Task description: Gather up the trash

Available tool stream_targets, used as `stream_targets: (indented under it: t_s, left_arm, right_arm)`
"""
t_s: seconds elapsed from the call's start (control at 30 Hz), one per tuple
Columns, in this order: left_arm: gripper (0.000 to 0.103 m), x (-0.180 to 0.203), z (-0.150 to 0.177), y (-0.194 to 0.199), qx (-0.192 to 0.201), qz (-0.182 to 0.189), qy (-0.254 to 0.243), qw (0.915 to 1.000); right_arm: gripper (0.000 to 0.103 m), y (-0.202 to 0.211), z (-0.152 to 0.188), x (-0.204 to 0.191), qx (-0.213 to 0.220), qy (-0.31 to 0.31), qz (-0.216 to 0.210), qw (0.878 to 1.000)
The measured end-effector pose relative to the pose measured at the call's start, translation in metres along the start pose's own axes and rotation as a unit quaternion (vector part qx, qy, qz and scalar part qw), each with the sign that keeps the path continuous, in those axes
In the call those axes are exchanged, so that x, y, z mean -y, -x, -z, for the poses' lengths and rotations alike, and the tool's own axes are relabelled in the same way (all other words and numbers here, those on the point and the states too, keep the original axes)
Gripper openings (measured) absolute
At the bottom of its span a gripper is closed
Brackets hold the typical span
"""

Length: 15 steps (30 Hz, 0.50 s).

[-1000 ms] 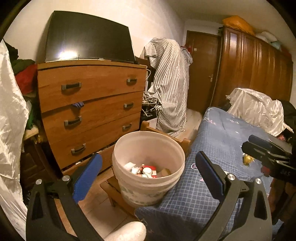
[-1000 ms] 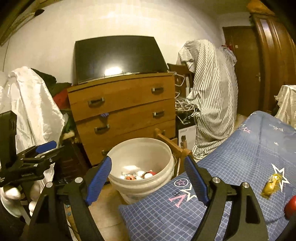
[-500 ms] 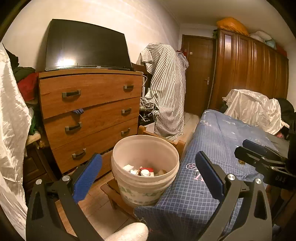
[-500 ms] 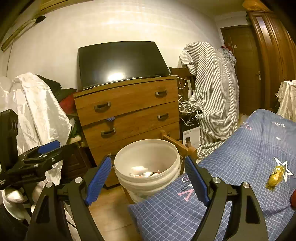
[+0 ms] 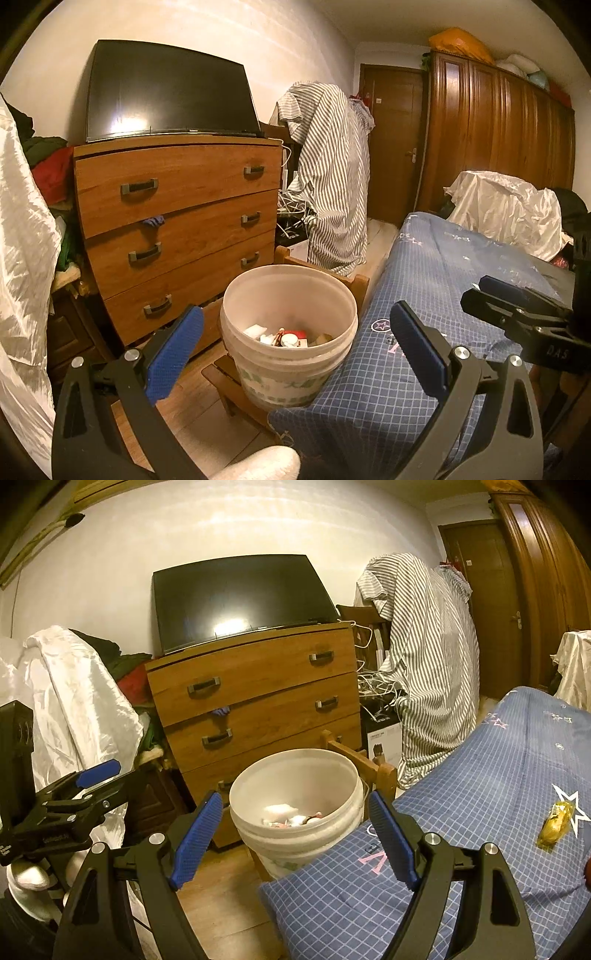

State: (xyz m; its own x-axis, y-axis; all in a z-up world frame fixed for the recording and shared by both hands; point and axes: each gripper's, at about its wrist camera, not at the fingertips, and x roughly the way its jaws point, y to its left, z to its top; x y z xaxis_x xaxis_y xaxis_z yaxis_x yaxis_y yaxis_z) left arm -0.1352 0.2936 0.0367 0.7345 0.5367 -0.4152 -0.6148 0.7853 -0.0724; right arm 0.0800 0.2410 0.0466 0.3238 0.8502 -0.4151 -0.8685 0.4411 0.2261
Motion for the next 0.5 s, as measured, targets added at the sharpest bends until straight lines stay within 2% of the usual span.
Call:
stream_targets:
  t_s: [0.27, 0.5]
  left_arm:
    - [0.097, -0.004, -0.001, -0.006, -0.010, 0.006, 0.012, 0.9999]
    - [0.097, -0.004, 0.002, -0.011, -0.015, -0.012, 0.013, 0.9997]
  right_arm:
    - [0.081, -0.008, 0.002, -0.001, -0.007, 0.002, -0.006, 1.000]
    - [0.083, -0.012, 0.003, -0.002, -0.012, 0.005, -0.009, 1.000]
